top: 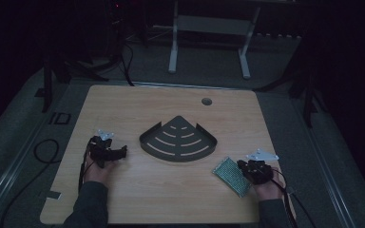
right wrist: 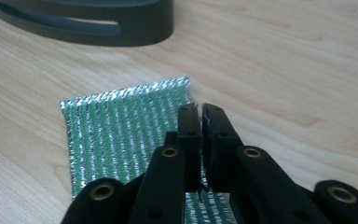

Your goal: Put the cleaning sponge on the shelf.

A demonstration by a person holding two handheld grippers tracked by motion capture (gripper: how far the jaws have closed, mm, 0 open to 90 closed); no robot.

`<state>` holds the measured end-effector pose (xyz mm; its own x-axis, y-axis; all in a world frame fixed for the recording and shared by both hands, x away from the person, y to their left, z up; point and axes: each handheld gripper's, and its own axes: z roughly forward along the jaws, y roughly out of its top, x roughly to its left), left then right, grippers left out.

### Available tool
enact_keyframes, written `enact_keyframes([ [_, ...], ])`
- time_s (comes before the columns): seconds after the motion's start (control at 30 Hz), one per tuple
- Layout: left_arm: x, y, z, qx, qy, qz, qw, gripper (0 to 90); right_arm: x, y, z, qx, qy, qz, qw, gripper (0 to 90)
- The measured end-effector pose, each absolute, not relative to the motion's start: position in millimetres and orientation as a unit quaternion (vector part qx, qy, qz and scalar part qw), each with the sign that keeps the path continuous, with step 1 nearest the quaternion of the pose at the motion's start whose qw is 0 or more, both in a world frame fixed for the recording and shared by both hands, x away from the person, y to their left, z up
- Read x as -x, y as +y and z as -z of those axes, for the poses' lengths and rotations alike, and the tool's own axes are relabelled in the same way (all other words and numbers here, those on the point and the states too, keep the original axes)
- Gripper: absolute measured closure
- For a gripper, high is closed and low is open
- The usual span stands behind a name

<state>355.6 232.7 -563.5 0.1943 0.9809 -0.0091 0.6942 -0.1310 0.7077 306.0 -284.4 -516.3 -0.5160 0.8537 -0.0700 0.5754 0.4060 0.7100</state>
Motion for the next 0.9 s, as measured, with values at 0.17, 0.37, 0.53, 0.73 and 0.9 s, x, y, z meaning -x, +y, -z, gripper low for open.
enact_keyframes([
  [0.17,-355.6,232.7,563.5,-0.713,0.588,-0.24,0.299,13.7,-310.8,-288.6,509.4,-0.429,0.823,-0.306,0.213,77.9],
  [0.37,-355.6,232.7,563.5,-0.713,0.588,-0.24,0.299,13.7,-317.3,-287.8,503.0,-0.405,0.844,-0.291,0.2,70.8],
  [0.53,-355.6,232.7,563.5,-0.713,0.588,-0.24,0.299,13.7,-324.0,-285.6,499.2,-0.386,0.861,-0.277,0.183,68.5],
  [0.73,-355.6,232.7,563.5,-0.713,0.588,-0.24,0.299,13.7,-331.4,-287.7,494.2,-0.378,0.871,-0.264,0.168,66.2],
  [0.9,-355.7,232.6,563.6,-0.712,0.588,-0.24,0.299,13.7,-339.3,-293.3,488.4,-0.372,0.879,-0.26,0.149,66.8],
])
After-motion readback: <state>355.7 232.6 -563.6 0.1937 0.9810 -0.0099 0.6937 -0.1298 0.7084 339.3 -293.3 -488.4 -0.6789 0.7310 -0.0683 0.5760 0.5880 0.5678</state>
